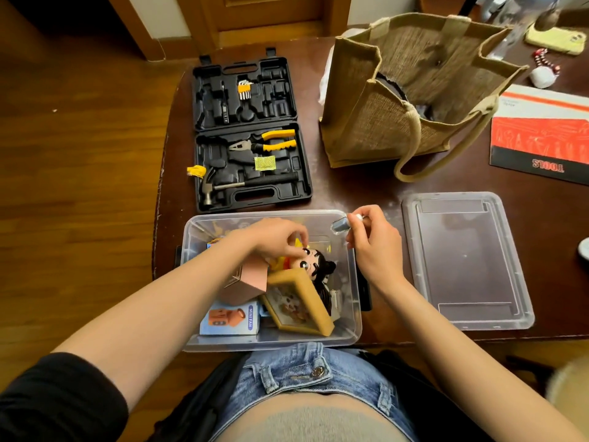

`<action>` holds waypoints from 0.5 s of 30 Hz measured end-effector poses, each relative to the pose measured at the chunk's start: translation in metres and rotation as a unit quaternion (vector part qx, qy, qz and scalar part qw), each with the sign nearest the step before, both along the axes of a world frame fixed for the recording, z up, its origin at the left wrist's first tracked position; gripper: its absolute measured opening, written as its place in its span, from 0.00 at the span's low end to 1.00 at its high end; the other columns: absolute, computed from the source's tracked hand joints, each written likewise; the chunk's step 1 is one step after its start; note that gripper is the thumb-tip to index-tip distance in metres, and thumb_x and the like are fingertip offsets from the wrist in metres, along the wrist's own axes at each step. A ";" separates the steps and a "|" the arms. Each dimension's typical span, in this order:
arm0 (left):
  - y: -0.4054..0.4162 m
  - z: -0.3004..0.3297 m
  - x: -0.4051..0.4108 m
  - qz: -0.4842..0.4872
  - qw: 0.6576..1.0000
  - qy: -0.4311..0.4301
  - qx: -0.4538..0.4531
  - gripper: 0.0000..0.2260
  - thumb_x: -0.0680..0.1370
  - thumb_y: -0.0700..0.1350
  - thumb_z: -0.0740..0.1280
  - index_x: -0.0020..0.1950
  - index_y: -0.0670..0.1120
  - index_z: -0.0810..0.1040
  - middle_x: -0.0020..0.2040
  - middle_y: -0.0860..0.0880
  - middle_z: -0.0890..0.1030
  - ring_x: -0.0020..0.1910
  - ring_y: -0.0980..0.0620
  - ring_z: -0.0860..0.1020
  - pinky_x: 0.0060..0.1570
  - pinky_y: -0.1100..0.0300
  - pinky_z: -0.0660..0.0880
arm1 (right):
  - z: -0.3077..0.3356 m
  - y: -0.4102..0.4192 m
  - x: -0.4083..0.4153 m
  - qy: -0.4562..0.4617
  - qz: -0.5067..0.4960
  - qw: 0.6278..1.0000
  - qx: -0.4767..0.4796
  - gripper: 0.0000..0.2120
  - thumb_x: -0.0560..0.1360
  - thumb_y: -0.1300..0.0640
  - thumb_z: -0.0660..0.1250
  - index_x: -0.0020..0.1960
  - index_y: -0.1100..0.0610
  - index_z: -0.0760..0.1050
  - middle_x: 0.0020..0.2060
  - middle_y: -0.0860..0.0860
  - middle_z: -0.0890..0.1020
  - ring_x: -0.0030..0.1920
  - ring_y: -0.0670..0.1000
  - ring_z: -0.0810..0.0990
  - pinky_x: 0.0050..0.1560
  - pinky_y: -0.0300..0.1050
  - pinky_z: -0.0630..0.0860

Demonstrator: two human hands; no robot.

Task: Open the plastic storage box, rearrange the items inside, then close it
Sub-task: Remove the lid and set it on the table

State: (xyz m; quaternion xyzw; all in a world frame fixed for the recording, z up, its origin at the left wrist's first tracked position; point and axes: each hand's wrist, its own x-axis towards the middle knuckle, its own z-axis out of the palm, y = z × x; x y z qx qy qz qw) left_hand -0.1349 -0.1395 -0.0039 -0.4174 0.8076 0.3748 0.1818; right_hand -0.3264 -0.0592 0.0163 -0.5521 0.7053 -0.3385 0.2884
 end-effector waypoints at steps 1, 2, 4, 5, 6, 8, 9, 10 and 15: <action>0.001 0.002 0.003 0.001 1.000 -0.007 0.016 0.13 0.76 0.56 0.67 0.59 0.56 0.75 0.50 0.52 0.79 0.48 0.49 0.78 0.45 0.58 0.71 | 0.000 -0.001 0.001 0.005 0.003 1.000 0.000 0.07 0.80 0.52 0.59 0.49 0.55 0.72 0.31 0.46 0.80 0.34 0.49 0.81 0.41 0.55 0.77; 0.004 0.002 0.006 0.010 0.999 -0.011 0.039 0.12 0.77 0.55 0.66 0.59 0.56 0.75 0.49 0.52 0.78 0.47 0.47 0.79 0.46 0.56 0.73 | 0.000 -0.001 0.002 0.012 0.007 1.000 0.001 0.07 0.79 0.52 0.60 0.49 0.55 0.72 0.32 0.46 0.81 0.34 0.49 0.81 0.41 0.55 0.77; 0.010 0.004 0.010 0.038 0.996 -0.015 0.076 0.11 0.78 0.55 0.64 0.60 0.56 0.75 0.48 0.53 0.77 0.47 0.45 0.81 0.48 0.55 0.75 | 0.000 -0.004 0.004 0.027 0.024 0.999 0.009 0.07 0.78 0.52 0.62 0.48 0.56 0.73 0.32 0.48 0.81 0.34 0.50 0.80 0.40 0.54 0.77; 0.012 0.005 0.011 0.047 0.996 -0.016 0.077 0.12 0.78 0.55 0.64 0.60 0.56 0.75 0.48 0.53 0.77 0.47 0.46 0.81 0.48 0.55 0.75 | -0.001 -0.006 0.005 0.038 0.039 0.998 0.019 0.07 0.78 0.52 0.63 0.48 0.56 0.73 0.32 0.49 0.81 0.34 0.51 0.80 0.40 0.53 0.77; 0.013 0.004 0.010 0.051 0.996 -0.019 0.066 0.12 0.79 0.55 0.63 0.61 0.56 0.75 0.48 0.53 0.78 0.47 0.47 0.80 0.48 0.56 0.74 | -0.001 -0.007 0.007 0.054 0.058 0.996 0.033 0.07 0.77 0.52 0.64 0.48 0.56 0.73 0.33 0.50 0.81 0.35 0.52 0.80 0.40 0.53 0.76; 0.015 0.004 0.006 0.047 0.998 -0.028 0.039 0.12 0.79 0.54 0.62 0.61 0.55 0.75 0.48 0.53 0.77 0.47 0.49 0.77 0.49 0.57 0.72 | -0.004 -0.012 0.011 0.111 0.103 0.986 0.064 0.07 0.77 0.53 0.64 0.49 0.57 0.73 0.35 0.52 0.83 0.38 0.54 0.80 0.41 0.52 0.76; 0.016 0.005 0.004 0.049 0.998 -0.028 0.036 0.12 0.79 0.53 0.62 0.61 0.54 0.75 0.49 0.52 0.76 0.48 0.49 0.76 0.50 0.57 0.73 | -0.006 -0.014 0.014 0.153 0.128 0.977 0.080 0.07 0.78 0.54 0.63 0.49 0.57 0.73 0.37 0.53 0.83 0.39 0.56 0.80 0.41 0.51 0.76; 0.017 0.004 0.002 0.059 0.997 -0.025 0.043 0.12 0.79 0.52 0.62 0.61 0.53 0.76 0.49 0.52 0.77 0.49 0.49 0.76 0.52 0.56 0.73 | -0.008 -0.017 0.017 0.197 0.152 0.964 0.098 0.06 0.78 0.56 0.61 0.50 0.58 0.73 0.39 0.55 0.83 0.41 0.58 0.80 0.41 0.51 0.76; 0.023 0.002 0.001 0.105 0.992 0.013 0.073 0.09 0.80 0.46 0.62 0.60 0.49 0.75 0.54 0.50 0.79 0.49 0.50 0.77 0.49 0.55 0.75 | -0.016 -0.027 0.043 0.372 0.255 0.876 0.172 0.08 0.74 0.69 0.59 0.52 0.64 0.70 0.44 0.59 0.81 0.44 0.62 0.80 0.32 0.47 0.66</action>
